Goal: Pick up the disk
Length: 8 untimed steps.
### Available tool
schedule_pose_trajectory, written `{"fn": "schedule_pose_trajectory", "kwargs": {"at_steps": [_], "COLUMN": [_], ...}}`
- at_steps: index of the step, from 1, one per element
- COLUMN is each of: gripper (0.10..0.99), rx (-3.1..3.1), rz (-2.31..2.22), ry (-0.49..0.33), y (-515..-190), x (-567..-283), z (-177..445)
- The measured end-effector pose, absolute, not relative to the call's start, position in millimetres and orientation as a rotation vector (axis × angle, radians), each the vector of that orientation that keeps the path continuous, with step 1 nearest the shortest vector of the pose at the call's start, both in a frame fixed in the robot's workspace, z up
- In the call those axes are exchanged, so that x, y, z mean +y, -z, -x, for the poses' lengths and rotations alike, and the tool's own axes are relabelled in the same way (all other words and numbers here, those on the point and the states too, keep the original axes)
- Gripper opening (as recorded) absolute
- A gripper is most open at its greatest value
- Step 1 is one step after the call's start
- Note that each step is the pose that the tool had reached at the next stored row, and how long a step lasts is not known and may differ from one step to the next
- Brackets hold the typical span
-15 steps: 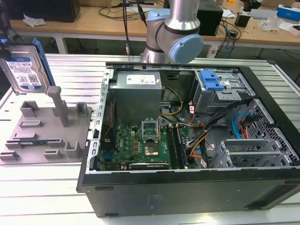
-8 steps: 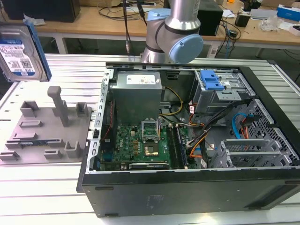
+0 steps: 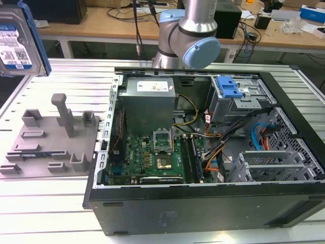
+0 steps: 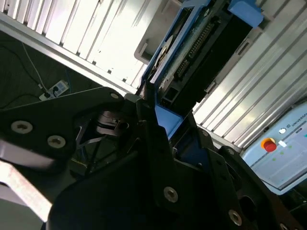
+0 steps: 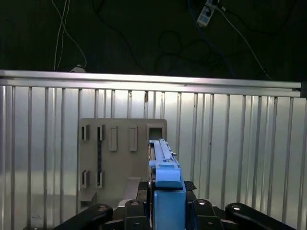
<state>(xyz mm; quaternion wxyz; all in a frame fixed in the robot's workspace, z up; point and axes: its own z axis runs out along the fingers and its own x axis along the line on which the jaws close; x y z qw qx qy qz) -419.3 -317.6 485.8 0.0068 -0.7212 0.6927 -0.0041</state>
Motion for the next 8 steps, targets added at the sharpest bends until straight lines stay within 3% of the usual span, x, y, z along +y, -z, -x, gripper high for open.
{"fn": "schedule_pose_trajectory", "kwargs": {"at_steps": [3, 8], "gripper": [0.369, 0.369], "rx": [2.167, 2.167], "rz": [2.256, 2.256], "ry": [0.013, 0.013], "y": [-503.9, -505.1], "x": [-317.6, -317.6], "z": [419.3, 419.3]}}
